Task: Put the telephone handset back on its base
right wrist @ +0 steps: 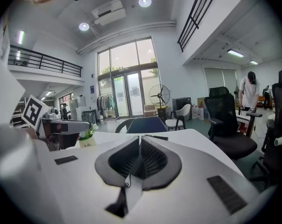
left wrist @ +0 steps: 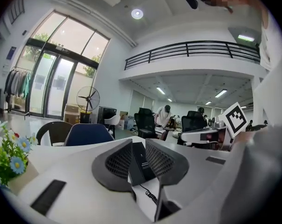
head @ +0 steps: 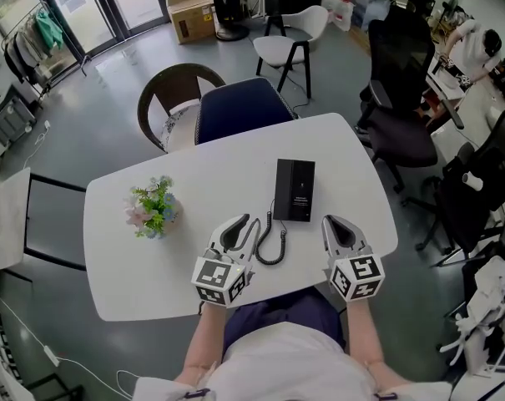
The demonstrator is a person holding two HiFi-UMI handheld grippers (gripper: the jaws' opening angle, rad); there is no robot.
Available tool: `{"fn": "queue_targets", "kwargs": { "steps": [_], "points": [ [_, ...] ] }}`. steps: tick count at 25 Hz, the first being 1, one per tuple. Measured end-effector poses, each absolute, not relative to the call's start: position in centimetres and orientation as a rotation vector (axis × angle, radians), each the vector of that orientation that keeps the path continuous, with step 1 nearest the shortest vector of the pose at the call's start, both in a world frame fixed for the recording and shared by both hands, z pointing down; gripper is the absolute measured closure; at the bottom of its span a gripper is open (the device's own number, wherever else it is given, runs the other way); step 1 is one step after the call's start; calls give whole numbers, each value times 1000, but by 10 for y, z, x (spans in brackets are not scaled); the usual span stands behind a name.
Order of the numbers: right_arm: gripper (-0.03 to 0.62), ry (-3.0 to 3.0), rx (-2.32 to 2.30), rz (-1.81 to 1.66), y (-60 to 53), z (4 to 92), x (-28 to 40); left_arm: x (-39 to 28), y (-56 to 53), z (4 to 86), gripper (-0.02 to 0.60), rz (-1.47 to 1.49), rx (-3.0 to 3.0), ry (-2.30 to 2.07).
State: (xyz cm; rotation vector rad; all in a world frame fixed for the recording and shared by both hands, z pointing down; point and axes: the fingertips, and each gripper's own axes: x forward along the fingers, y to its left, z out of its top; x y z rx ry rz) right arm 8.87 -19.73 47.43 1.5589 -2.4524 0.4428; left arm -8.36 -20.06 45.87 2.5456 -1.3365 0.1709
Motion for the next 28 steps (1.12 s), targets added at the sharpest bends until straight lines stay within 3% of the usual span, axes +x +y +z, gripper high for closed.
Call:
{"fn": "queue_targets", "kwargs": {
  "steps": [8, 28],
  "points": [
    [559, -2498, 1608, 380, -202, 445, 100, -85, -204, 439, 563, 164, 2612, -1411],
    [559, -2412, 1689, 403, -205, 456, 120, -65, -215, 447, 566, 195, 2595, -1418]
  ]
}}
